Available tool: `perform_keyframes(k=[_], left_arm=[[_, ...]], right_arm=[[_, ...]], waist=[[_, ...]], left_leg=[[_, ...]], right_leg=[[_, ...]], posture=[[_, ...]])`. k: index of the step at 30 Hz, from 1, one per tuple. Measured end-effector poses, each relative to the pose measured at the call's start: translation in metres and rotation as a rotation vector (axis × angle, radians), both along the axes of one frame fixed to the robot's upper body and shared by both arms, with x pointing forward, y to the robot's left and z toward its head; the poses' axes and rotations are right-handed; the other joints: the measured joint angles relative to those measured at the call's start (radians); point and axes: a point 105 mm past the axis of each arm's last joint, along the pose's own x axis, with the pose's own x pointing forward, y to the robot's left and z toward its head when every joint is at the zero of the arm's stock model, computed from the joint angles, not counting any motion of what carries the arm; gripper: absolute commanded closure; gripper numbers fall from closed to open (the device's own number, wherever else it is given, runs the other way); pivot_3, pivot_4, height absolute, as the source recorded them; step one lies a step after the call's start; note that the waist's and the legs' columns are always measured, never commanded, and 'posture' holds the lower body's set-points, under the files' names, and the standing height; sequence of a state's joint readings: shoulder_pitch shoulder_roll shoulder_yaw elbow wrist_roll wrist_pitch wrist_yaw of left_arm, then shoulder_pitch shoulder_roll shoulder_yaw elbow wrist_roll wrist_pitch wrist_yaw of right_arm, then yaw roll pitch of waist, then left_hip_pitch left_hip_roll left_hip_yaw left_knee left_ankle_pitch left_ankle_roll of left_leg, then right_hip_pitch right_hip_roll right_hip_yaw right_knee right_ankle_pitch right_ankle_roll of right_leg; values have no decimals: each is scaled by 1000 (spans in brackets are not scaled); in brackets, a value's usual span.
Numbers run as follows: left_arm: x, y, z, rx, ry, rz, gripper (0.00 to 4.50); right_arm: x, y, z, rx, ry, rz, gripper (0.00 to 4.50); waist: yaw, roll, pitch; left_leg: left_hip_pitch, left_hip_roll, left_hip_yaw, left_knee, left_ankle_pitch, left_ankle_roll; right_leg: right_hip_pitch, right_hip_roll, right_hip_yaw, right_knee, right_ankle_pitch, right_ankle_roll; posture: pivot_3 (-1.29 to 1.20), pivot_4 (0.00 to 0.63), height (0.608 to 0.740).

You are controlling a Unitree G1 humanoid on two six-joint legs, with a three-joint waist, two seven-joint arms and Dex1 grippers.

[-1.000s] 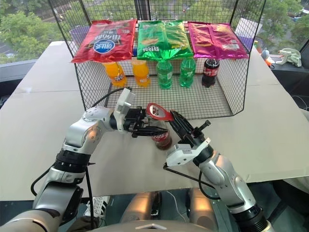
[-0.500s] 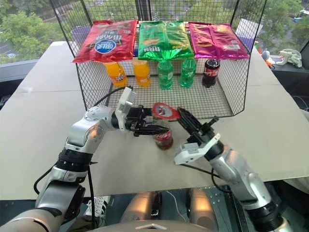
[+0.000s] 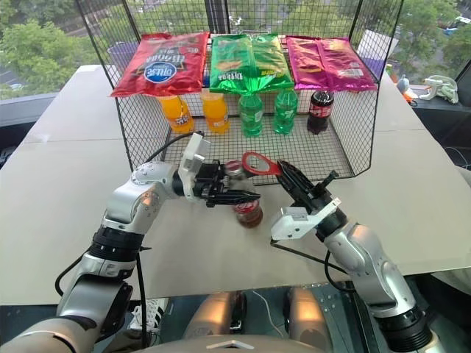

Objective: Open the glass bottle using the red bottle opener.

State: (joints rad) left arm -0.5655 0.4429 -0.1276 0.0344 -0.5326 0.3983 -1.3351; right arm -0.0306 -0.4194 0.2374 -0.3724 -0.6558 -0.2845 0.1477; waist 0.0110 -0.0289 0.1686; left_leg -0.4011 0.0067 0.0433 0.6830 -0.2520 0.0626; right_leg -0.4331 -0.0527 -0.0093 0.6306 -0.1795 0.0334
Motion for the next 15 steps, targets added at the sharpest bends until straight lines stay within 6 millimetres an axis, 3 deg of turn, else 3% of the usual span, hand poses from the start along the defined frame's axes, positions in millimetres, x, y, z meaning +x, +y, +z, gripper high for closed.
perform_keyframes(k=[7,15], left_arm=[[0,1,0,4,1,-3,1509],[-1,2,-1,9,2,-8,1509]], right_arm=[[3,16,5,67,-27,20,4500],[8,12,13,131,-51,-15,4500]], waist=[[-2,0,1],[0,0,1]], left_leg=[[-1,0,0,0,0,0],[-2,0,0,-1,0,0]], right_leg=[[-1,0,0,0,0,0],[-1,0,0,-2,0,0]], posture=[[0,150,740],[0,150,740]])
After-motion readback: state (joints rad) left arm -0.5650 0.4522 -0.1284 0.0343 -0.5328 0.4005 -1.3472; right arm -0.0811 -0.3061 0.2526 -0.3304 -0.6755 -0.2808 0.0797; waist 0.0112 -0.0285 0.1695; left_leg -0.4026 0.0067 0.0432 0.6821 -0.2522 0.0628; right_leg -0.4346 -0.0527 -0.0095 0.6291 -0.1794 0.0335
